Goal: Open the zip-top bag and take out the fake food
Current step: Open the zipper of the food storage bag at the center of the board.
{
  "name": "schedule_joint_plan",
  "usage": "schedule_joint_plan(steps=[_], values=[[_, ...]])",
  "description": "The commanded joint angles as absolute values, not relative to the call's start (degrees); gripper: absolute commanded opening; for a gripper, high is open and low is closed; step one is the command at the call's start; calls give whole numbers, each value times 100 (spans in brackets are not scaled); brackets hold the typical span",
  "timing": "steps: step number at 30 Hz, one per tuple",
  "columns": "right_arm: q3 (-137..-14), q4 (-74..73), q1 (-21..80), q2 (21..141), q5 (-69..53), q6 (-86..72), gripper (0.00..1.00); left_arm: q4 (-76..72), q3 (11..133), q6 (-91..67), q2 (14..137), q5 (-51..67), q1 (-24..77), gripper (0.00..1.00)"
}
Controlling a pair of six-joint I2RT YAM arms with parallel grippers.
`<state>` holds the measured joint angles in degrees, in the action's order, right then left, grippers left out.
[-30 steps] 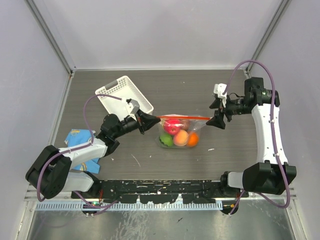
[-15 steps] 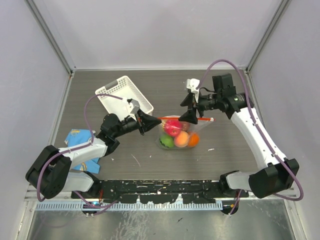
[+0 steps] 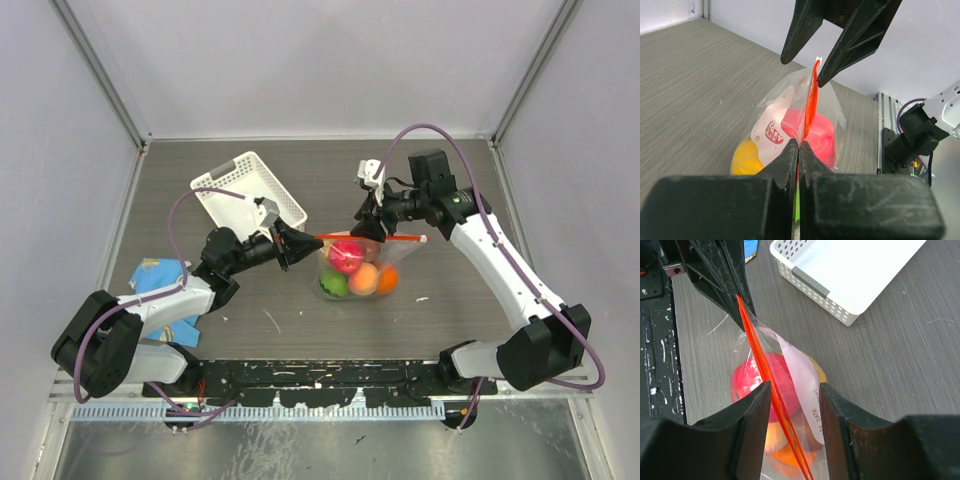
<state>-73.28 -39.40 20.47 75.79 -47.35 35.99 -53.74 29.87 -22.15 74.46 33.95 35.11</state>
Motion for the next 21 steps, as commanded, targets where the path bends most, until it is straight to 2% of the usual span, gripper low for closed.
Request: schedule_joint_plan(steps=[1, 21], values=[[-7349, -3694, 2112, 7573, -4656, 3510, 48, -5836, 3195, -2286, 7400, 3494, 3498, 0], [-7391, -4074, 2288, 7839, -4448, 3941, 46, -5857, 3203, -2313, 7391, 3506, 3498, 0]])
